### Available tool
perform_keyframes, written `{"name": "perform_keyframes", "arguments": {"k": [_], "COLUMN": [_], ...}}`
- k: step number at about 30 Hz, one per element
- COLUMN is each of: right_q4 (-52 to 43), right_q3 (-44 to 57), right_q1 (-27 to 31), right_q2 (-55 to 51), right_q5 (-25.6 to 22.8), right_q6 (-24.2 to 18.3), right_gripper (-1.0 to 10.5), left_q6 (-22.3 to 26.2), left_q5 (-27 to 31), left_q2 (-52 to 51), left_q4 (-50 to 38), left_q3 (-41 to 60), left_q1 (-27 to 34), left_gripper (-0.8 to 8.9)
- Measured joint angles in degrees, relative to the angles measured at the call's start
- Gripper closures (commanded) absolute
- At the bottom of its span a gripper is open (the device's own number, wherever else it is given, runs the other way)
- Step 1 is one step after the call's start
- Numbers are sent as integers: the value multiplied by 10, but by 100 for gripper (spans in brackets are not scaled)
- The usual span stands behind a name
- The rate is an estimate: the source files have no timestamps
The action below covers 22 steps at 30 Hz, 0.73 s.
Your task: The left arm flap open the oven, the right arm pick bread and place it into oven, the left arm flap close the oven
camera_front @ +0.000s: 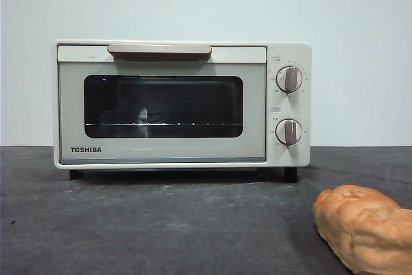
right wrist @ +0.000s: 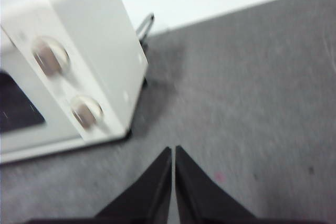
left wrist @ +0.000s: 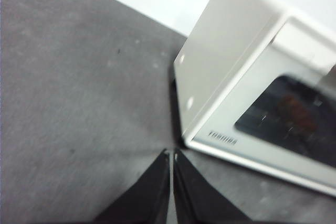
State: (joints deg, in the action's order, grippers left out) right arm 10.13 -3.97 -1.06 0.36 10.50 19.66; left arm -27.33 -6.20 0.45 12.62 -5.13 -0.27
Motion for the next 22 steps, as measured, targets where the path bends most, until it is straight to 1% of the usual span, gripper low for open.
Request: {"name": "perform_keyframes", "arguments": {"k": [6, 10, 12, 15, 20, 22], "right_q4": [-4, 22, 40, 78, 158, 197], "right_q3": [-76, -127, -157, -210, -289, -322], "right_q1": [0, 0, 0, 0, 0, 0], "right_q2": [6, 37, 58, 99, 177, 214], "right_q5": [-9, -11, -10, 12, 58, 86], "right_q6": [3, 2, -2, -21, -70, -94], "right_gripper": [941, 941, 941, 941, 941, 941], "left_q6": [-13, -9, 3, 34, 94, 122], "left_q5": [-1, -5, -18, -46, -91, -114], "left_q2": [26, 64, 86, 123, 193, 223], "left_q4": [19, 68, 85, 115, 188, 223], "left_q3": [-84, -143, -174, -224, -297, -325], "left_q1": [0, 0, 0, 0, 0, 0], "left_gripper": [796, 796, 796, 796, 796, 796]}}
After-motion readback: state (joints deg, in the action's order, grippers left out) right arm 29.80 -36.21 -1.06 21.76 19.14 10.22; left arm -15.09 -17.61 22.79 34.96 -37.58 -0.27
